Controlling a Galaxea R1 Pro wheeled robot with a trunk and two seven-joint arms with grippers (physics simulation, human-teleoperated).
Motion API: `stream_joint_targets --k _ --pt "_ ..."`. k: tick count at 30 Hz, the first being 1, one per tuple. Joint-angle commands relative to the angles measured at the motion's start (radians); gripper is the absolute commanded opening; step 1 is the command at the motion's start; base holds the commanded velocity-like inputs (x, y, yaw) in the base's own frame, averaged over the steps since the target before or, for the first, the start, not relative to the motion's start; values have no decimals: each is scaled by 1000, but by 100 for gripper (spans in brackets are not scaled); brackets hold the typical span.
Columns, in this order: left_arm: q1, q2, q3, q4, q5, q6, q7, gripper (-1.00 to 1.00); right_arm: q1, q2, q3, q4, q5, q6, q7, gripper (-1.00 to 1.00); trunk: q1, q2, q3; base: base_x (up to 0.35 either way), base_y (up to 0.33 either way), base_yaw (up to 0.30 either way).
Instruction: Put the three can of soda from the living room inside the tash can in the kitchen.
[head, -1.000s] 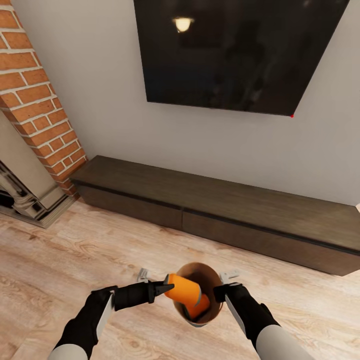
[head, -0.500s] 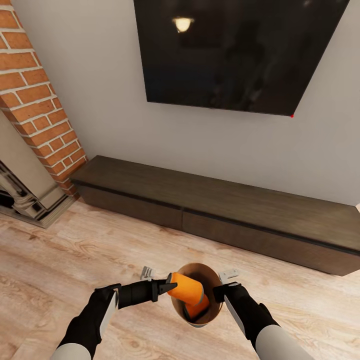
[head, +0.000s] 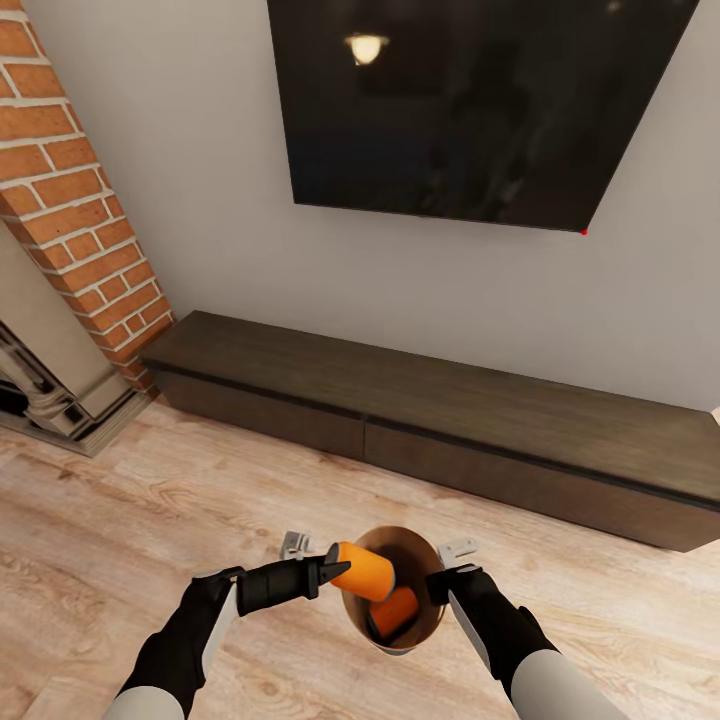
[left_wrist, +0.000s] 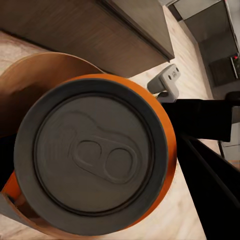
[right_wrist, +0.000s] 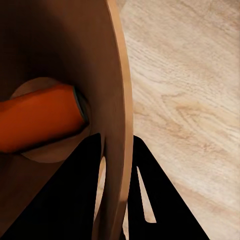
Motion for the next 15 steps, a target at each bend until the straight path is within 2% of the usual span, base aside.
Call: stream_joint_targets --k 1,6,11,15 --pt "0 0 -1 0 0 -1 3 -100 0 0 0 -1 -7 -1 5 -100 0 0 0 0 0 0" --pt "0 0 -24 4 1 -2 29 -100 0 0 0 -1 -7 1 5 -100 0 0 0 0 0 0" --pt "0 0 -30 7 2 -2 65 -100 0 0 0 -1 -7 1 5 -100 0 0 0 0 0 0" --pt "0 -3 -54 8 1 -2 80 -100 0 3 0 0 -7 1 5 -100 0 0 0 0 0 0"
